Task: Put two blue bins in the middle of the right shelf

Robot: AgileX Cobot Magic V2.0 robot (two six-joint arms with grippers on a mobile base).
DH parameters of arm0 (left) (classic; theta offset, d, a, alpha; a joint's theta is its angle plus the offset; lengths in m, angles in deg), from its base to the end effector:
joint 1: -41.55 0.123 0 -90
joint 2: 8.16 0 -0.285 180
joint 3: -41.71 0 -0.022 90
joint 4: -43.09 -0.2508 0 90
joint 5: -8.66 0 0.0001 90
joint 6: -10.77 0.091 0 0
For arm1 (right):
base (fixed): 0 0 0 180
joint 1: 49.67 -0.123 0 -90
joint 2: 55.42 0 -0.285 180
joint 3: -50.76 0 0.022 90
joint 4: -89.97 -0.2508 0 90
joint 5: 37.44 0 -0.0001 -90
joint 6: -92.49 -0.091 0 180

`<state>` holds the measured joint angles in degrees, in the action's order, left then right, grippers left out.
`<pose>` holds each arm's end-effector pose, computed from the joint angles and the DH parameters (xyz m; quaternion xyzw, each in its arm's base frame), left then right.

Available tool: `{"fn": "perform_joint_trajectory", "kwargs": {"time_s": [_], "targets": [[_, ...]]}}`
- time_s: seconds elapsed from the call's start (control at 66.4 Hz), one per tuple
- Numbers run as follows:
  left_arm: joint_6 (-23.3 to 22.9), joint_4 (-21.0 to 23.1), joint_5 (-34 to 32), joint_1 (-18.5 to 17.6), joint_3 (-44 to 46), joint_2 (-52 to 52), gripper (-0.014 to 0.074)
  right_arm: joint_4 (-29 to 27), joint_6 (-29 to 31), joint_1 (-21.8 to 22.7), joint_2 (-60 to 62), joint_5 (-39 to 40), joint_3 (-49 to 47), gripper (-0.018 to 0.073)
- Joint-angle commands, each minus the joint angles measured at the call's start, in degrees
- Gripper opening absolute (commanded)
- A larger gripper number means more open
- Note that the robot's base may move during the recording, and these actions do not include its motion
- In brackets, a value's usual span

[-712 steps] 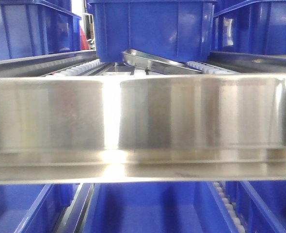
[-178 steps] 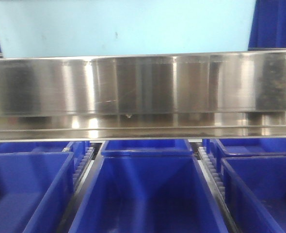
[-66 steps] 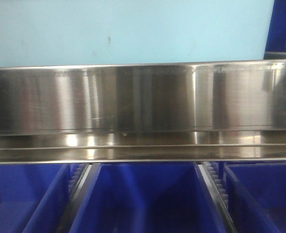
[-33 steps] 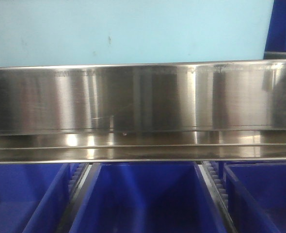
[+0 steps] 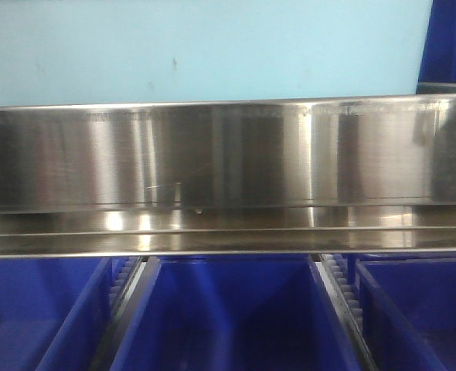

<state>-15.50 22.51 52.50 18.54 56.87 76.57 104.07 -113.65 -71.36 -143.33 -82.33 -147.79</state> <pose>0.2694 -0.0903 0.4825 0.0164 0.8232 -0.0669 0.5635 0.2834 0.0959 0.4812 0.0064 0.8339 0.1087 0.5411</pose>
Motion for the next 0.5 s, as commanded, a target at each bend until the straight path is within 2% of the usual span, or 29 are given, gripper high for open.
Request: {"fn": "perform_joint_trajectory", "kwargs": {"time_s": [0.0, 0.121, 0.226, 0.482], "targets": [[0.60, -0.75, -6.74, -0.16, -2.88, -2.07, -0.0111, 5.36, -2.12, -2.41, 0.99, 1.83, 1.33, -0.0148], [0.60, -0.75, -12.44, -0.16, -8.45, -3.83, -0.0111, 13.64, -6.94, -6.34, 1.24, 1.90, 3.14, -0.0148], [0.60, -0.63, -16.54, -0.04, -11.45, -4.33, -0.0111, 18.71, -11.19, -7.69, 1.33, 1.17, 4.63, -0.0148], [0.60, -0.63, -17.61, -0.04, -14.84, -4.19, -0.0111, 19.44, -14.82, -8.15, 2.09, 2.65, 10.63, -0.0148]]}}
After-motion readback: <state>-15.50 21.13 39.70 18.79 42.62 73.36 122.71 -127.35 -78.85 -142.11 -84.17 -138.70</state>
